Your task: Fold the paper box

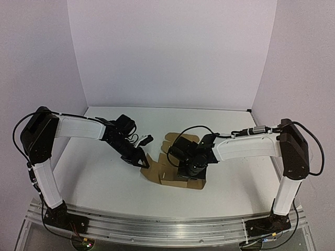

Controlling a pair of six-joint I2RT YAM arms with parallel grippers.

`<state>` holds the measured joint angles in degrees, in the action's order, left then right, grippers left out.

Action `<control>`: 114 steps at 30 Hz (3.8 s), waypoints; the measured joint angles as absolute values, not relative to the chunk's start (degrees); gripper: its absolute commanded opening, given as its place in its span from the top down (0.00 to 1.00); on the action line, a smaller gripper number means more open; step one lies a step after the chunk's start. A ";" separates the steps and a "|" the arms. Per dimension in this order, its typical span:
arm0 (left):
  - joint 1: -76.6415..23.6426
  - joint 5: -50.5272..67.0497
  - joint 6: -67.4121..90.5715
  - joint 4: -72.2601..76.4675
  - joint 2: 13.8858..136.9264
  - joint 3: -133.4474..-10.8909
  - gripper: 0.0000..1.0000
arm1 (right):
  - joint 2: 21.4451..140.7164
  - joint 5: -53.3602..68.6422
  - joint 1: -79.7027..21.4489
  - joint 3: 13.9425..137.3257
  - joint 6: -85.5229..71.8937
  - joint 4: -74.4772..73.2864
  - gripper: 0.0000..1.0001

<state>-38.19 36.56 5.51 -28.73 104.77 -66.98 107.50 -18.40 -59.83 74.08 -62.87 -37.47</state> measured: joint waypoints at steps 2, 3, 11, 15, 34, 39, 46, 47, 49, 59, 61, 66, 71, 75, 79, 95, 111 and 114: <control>-38.69 36.58 6.00 -29.08 104.77 -67.45 0.98 | 107.50 -18.23 -59.83 74.40 -62.84 -37.52 0.81; -38.91 36.54 6.09 -29.15 104.77 -67.69 1.00 | 107.50 -18.20 -59.83 74.61 -62.78 -37.38 0.77; -39.35 33.06 5.82 -30.98 104.77 -68.14 1.00 | 106.58 -19.59 -59.79 75.09 -60.27 -36.99 0.58; -39.33 31.62 5.84 -31.51 104.99 -68.27 1.00 | 104.54 -17.99 -58.64 76.80 -56.21 -37.12 0.41; -39.33 29.78 4.29 -34.57 105.95 -69.30 1.00 | 101.31 6.27 -24.47 67.54 -41.82 -30.31 0.28; -39.33 29.80 4.32 -34.57 105.95 -69.32 1.00 | 110.18 10.42 -21.12 70.05 -38.56 -25.73 0.38; -39.33 29.82 4.32 -34.57 106.28 -69.38 1.00 | 115.29 16.24 -20.29 72.41 -37.48 -17.65 0.62; -39.33 29.80 4.32 -34.59 106.28 -69.41 1.00 | 115.83 16.41 -20.27 72.53 -37.21 -16.52 0.66; -39.33 29.80 4.32 -34.59 106.28 -69.43 1.00 | 116.93 17.82 -20.12 72.64 -37.38 -14.26 0.75; -38.89 29.45 8.00 -37.35 107.43 -72.06 1.00 | 117.21 21.02 -19.73 72.18 -34.07 -9.74 0.99; -38.64 29.34 9.39 -38.01 107.76 -72.46 1.00 | 114.72 20.89 -20.18 71.06 -32.08 -8.59 1.00; -38.24 29.65 12.43 -39.82 108.52 -72.78 1.00 | 103.41 18.46 -24.86 67.34 -25.74 -4.48 1.00; -37.88 29.50 14.03 -42.19 109.74 -73.99 1.00 | 94.66 14.42 -31.87 63.10 -20.58 0.46 1.00; -37.45 29.28 14.47 -43.17 110.08 -75.10 1.00 | 93.15 11.49 -34.68 60.04 -18.35 1.96 0.99; -37.45 29.62 14.26 -43.50 110.13 -75.93 1.00 | 93.11 8.68 -36.00 56.95 -17.77 3.28 0.98; -37.45 31.38 5.70 -43.65 110.13 -77.34 0.60 | 93.82 -0.79 -36.93 56.03 -21.72 8.16 0.98; -35.42 30.58 -17.07 -41.73 102.61 -78.93 0.16 | 95.53 2.50 -37.06 56.36 -16.41 11.14 0.99; -33.80 33.30 -16.39 -37.90 103.07 -81.01 0.17 | 95.53 3.22 -37.06 56.29 -15.90 13.04 0.99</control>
